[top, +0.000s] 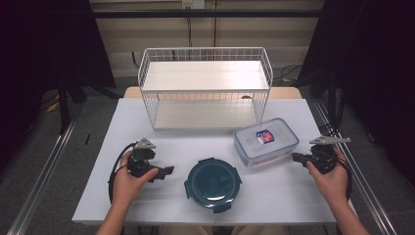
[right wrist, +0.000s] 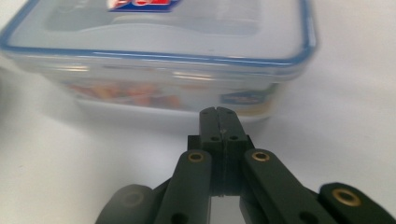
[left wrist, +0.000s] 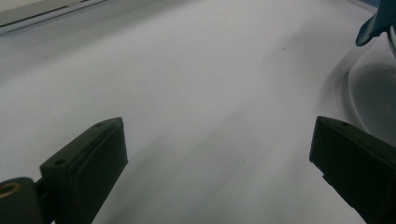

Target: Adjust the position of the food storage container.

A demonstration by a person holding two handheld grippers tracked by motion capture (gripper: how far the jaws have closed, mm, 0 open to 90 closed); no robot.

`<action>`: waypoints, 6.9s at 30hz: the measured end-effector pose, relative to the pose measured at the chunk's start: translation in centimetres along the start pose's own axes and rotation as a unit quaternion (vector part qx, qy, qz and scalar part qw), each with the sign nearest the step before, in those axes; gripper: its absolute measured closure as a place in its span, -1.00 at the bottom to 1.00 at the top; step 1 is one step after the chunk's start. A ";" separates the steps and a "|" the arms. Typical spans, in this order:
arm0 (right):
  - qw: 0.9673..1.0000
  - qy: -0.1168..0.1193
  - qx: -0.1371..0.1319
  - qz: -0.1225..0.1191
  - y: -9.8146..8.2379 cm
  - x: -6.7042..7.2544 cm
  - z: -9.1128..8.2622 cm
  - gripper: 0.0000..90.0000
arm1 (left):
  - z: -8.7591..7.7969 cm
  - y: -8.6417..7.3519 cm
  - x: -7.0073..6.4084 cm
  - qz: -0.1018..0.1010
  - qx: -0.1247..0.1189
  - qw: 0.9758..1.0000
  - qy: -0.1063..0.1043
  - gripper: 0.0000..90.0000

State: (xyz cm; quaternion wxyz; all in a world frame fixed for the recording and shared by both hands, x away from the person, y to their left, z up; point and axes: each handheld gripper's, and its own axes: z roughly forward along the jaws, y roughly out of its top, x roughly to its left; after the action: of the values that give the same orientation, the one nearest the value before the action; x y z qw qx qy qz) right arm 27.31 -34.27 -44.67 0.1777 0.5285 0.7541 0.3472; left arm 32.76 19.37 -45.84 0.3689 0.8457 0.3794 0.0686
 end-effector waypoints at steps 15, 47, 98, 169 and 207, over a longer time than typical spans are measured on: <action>0.999 -0.029 -0.001 0.020 0.3 -3.2 1.6 1.00 | 0.7 0.1 0.0 0.003 0.010 1.000 0.003 -0.91; 1.000 -0.010 -0.005 0.001 1.3 -1.5 3.2 1.00 | 0.5 0.1 -0.4 -0.006 0.015 1.000 0.013 -0.91; 0.998 0.044 0.011 -0.053 2.1 6.5 5.2 1.00 | 0.5 1.2 0.1 -0.061 0.009 0.998 -0.004 -0.92; 0.947 0.179 -0.084 0.252 4.1 2.3 5.4 -0.42 | 6.2 8.8 -0.1 -0.207 -0.050 0.962 -0.170 -0.59; 0.908 0.221 -0.035 0.354 3.4 3.2 8.2 0.09 | 9.3 9.0 -0.8 -0.263 -0.006 0.944 -0.198 -0.19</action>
State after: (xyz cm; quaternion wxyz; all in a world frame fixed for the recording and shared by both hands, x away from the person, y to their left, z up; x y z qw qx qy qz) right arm 33.54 -27.87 -47.63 -0.1098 0.6636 0.5252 0.5213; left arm 41.19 9.53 -46.30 0.4467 0.7099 0.5076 -0.1972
